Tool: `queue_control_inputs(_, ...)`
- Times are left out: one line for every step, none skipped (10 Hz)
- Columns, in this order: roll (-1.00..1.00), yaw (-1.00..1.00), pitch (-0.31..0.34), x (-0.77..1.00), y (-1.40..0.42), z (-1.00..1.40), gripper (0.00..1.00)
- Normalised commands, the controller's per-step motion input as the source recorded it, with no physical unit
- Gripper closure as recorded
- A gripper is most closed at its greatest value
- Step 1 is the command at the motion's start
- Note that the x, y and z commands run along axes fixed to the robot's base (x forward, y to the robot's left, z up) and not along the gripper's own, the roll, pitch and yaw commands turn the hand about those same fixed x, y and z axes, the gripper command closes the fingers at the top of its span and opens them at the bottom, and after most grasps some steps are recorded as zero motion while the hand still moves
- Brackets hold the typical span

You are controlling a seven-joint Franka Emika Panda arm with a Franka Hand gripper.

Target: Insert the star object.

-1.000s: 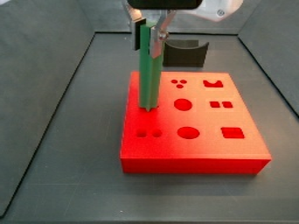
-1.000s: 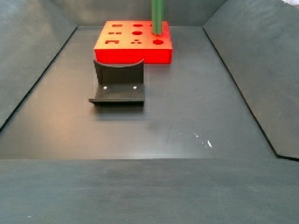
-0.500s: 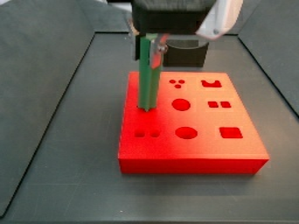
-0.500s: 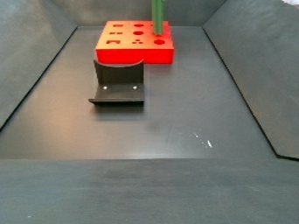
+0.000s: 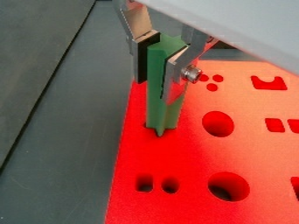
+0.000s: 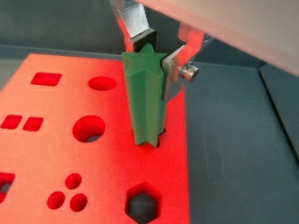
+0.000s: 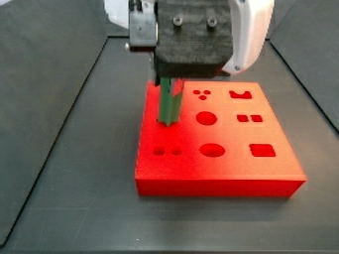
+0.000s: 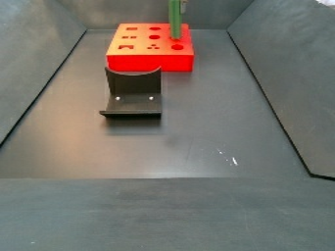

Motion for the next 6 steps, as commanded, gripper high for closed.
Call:
queue_control_inputs(0.08, 0.00, -0.026, 0.01, -0.06, -1.00, 1.00)
queue_control_inputs(0.03, 0.00, -0.027, 0.00, -0.02, -1.00, 1.00)
queue_control_inputs(0.03, 0.00, -0.010, 0.00, -0.02, -1.00, 1.00)
queue_control_inputs(0.01, -0.01, -0.067, 0.00, 0.00, -1.00, 1.00)
queue_control_inputs(0.02, 0.00, 0.000, 0.00, 0.00, 0.00, 1.00)
queue_control_inputs(0.00, 0.00, 0.000, 0.00, 0.00, 0.00, 1.00)
